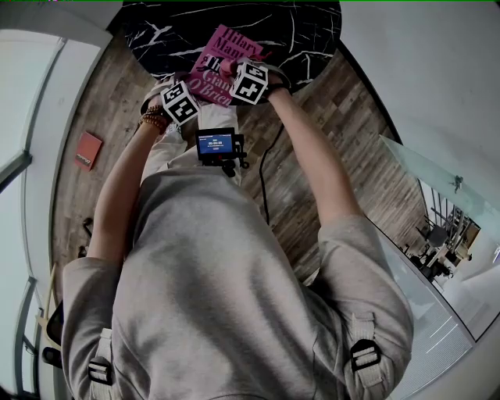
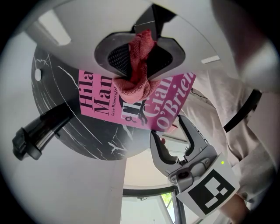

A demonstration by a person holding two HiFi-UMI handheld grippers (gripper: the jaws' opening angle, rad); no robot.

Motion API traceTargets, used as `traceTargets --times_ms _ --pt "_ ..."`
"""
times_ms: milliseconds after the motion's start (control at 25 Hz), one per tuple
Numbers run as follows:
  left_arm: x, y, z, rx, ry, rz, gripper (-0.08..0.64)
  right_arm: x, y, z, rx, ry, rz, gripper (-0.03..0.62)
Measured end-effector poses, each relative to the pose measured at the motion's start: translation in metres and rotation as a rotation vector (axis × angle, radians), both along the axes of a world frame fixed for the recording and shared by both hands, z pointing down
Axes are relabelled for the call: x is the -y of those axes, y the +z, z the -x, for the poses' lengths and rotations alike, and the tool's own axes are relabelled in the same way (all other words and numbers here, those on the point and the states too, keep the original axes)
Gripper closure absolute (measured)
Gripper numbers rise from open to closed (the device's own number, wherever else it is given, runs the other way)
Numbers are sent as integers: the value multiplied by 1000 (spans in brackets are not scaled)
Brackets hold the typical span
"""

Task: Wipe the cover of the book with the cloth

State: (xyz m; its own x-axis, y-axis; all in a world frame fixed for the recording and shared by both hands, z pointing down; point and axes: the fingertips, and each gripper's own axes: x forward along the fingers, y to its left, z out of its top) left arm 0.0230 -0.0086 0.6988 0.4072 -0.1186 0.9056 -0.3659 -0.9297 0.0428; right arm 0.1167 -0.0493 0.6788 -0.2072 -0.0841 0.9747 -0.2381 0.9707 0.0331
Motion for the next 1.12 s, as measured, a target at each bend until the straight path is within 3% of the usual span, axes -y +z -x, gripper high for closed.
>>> traceTargets --times_ms 1120 --pt "3 2 -2 22 2 3 253 -31 3 16 31 -27 39 495"
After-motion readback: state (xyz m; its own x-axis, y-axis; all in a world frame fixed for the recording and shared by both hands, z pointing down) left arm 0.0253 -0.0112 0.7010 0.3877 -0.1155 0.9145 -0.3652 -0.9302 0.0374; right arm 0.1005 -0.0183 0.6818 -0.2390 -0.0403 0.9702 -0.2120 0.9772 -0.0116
